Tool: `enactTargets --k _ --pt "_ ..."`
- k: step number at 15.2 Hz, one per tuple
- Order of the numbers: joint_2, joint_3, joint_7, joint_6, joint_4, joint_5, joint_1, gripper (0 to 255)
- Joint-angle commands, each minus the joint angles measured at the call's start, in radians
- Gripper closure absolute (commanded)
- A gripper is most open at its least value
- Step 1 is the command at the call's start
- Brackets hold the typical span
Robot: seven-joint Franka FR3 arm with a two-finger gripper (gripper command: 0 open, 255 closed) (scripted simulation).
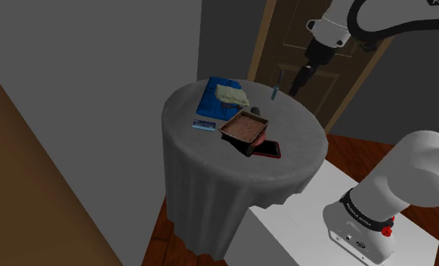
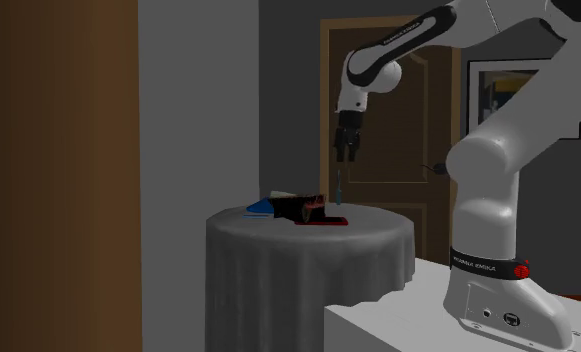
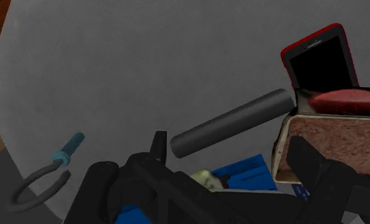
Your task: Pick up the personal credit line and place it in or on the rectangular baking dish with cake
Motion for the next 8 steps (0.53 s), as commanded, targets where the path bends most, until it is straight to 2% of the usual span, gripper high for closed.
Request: enactTargets --k 1,8 --pt "0.039 -0.007 -0.028 0.100 -0.027 0.021 0.028 0" --pt "0.216 -0.029 -0.146 0.417 -0.061 0.119 0.149 0"
